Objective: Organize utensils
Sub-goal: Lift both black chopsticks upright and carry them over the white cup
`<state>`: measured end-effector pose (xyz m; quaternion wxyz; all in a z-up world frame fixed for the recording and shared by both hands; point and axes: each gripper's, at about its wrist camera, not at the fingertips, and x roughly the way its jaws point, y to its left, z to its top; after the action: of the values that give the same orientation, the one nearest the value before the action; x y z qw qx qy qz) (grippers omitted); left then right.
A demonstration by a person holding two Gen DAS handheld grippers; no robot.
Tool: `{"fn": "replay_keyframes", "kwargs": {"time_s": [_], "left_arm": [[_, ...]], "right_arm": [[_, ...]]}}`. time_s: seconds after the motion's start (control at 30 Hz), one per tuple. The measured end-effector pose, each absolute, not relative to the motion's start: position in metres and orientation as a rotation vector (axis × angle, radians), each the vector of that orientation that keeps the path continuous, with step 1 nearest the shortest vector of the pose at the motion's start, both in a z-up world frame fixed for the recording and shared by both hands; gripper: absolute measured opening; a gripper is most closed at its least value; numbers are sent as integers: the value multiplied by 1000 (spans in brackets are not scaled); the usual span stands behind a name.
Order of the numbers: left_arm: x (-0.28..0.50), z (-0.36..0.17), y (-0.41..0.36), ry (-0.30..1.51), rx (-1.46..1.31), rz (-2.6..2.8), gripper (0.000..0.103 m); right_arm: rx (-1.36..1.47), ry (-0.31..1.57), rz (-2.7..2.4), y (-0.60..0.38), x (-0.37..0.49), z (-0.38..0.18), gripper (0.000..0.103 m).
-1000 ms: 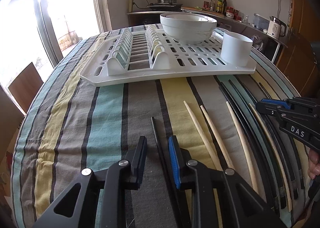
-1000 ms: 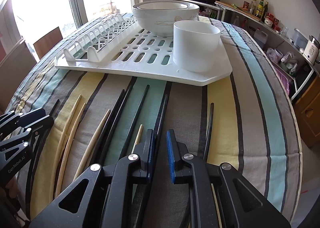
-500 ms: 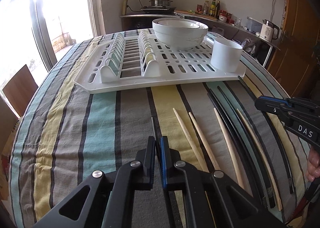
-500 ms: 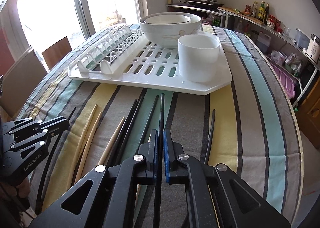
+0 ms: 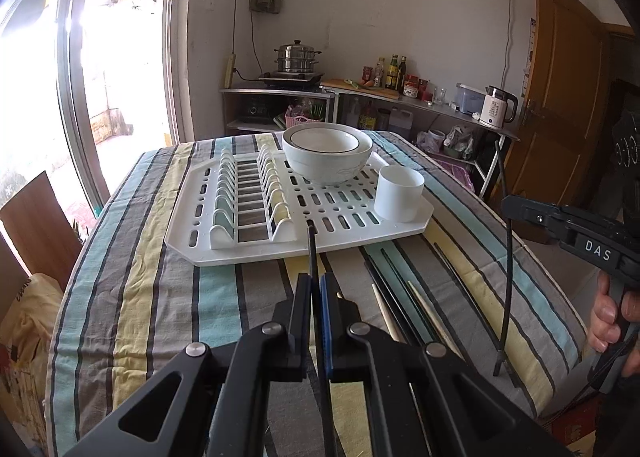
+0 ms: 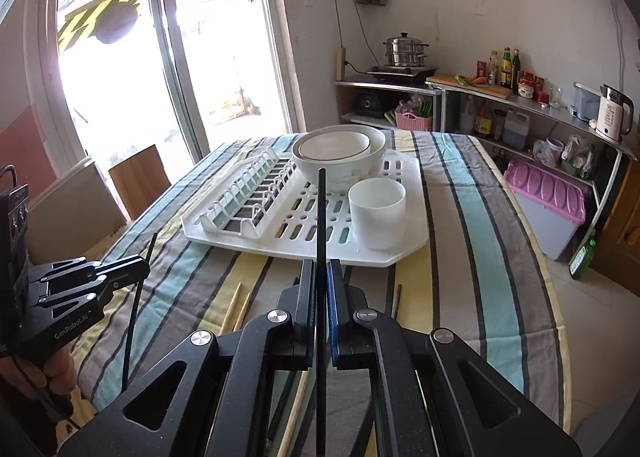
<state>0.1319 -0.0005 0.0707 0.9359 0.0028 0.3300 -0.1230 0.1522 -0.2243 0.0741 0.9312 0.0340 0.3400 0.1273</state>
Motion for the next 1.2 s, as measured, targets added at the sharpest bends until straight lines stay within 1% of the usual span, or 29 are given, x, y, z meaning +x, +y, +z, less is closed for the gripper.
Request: {"fn": "replay_keyframes", "kwargs": {"time_s": [0.27, 0.63, 0.93, 1.2], "left_arm": [[118, 100, 8, 617, -22, -278, 4], [113, 118, 10, 582, -22, -294, 4], [123, 135, 8, 553, -13, -304, 4], [156, 162, -4, 519, -19, -331, 4]], "right_arm": [[78, 635, 244, -229, 136, 93, 5], [81, 597, 240, -234, 128, 104, 5], [82, 577, 234, -238, 131, 112, 5], [79, 552, 225, -243, 150, 128, 5]]}}
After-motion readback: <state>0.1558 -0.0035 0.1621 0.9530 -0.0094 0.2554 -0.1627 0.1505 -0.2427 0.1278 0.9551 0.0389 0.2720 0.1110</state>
